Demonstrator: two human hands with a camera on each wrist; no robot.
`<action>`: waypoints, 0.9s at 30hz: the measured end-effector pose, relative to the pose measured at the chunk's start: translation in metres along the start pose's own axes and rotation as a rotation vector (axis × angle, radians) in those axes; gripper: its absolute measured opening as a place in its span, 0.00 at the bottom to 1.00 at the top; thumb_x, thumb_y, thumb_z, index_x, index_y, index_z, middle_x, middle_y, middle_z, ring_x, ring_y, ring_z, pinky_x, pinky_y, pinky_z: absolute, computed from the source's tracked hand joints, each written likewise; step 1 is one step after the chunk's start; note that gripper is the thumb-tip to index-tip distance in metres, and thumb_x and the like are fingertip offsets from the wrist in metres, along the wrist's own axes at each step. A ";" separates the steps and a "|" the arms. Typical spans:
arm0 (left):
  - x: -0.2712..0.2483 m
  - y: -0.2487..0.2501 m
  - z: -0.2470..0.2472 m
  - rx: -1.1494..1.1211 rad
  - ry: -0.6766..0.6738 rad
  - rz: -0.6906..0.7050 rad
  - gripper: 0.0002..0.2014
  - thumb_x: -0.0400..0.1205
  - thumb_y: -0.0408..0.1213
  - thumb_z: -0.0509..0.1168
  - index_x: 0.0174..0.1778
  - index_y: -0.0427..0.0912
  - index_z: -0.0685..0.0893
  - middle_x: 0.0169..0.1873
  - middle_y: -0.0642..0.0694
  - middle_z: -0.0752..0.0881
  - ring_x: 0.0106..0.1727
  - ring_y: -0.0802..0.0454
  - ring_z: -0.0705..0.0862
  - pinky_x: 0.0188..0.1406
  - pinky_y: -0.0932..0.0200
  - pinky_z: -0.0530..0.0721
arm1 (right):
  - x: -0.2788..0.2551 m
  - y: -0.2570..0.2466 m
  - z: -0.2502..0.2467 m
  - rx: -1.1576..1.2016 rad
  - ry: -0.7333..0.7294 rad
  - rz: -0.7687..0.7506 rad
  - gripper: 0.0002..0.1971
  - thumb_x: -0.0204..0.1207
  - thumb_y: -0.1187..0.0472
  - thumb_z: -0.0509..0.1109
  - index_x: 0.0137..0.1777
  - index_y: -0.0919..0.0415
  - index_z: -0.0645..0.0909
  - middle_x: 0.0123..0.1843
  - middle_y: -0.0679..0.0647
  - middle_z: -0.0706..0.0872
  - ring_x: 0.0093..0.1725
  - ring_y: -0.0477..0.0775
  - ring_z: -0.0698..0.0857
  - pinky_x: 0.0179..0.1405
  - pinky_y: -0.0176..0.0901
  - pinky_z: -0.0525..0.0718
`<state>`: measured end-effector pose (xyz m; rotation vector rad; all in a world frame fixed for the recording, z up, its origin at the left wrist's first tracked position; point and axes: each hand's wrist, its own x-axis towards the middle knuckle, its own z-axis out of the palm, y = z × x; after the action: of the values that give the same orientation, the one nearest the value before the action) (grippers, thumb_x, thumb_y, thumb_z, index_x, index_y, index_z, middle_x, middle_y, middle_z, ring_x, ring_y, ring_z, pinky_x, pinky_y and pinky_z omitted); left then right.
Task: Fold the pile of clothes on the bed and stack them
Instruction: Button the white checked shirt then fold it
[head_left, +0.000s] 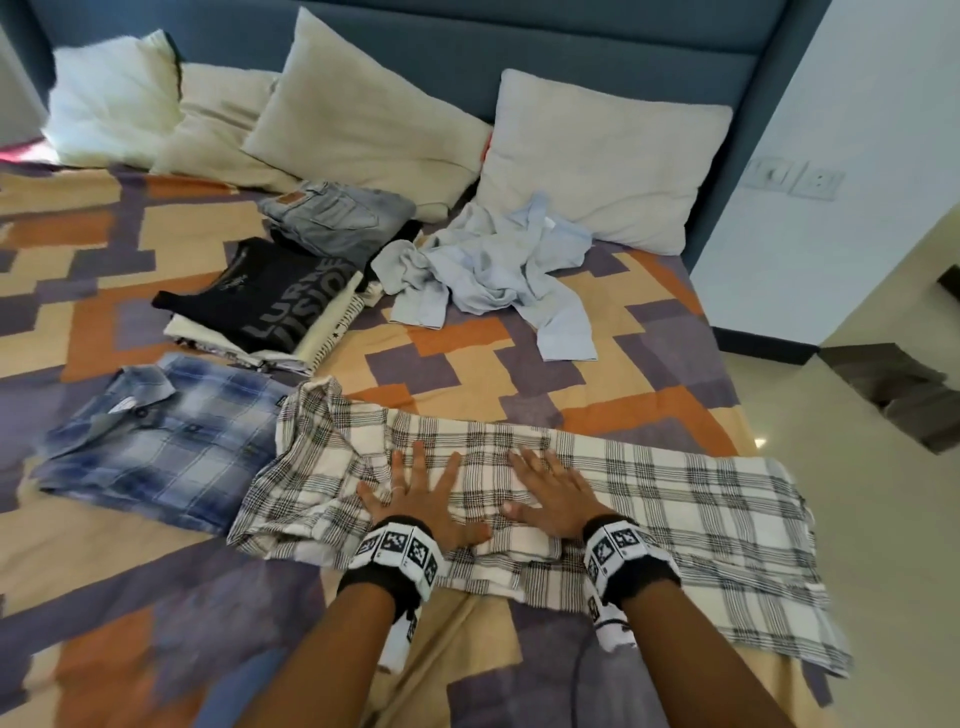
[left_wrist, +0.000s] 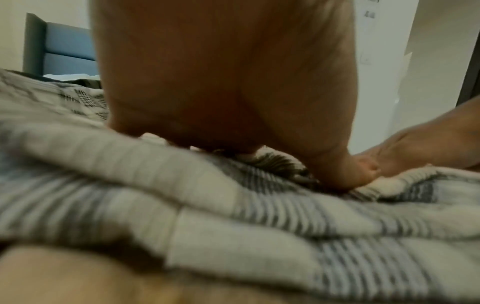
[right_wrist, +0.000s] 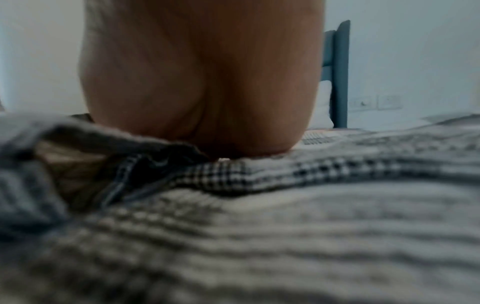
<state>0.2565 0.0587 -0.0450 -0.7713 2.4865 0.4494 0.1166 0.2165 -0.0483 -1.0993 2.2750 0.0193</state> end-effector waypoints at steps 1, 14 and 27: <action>-0.001 -0.002 0.002 -0.008 -0.009 -0.002 0.59 0.62 0.85 0.53 0.77 0.68 0.24 0.75 0.49 0.16 0.80 0.36 0.23 0.68 0.15 0.33 | 0.003 0.004 0.001 0.001 -0.013 0.000 0.43 0.78 0.26 0.46 0.85 0.43 0.31 0.86 0.45 0.29 0.85 0.56 0.30 0.82 0.64 0.37; -0.025 0.029 0.010 0.087 0.090 -0.037 0.62 0.66 0.79 0.61 0.77 0.62 0.21 0.77 0.42 0.19 0.78 0.33 0.21 0.65 0.14 0.29 | -0.033 0.021 0.027 0.115 0.030 -0.075 0.50 0.69 0.20 0.49 0.85 0.39 0.31 0.85 0.46 0.27 0.84 0.57 0.28 0.80 0.67 0.33; -0.069 0.130 0.060 0.227 0.062 0.263 0.42 0.84 0.21 0.53 0.85 0.52 0.36 0.84 0.50 0.32 0.84 0.37 0.34 0.74 0.18 0.42 | -0.201 0.154 0.095 0.913 1.057 0.678 0.11 0.81 0.61 0.70 0.57 0.67 0.87 0.55 0.65 0.89 0.58 0.66 0.85 0.57 0.47 0.76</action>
<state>0.2503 0.2170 -0.0360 -0.3754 2.6501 0.2282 0.1501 0.4853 -0.0571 0.2811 2.8299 -1.4473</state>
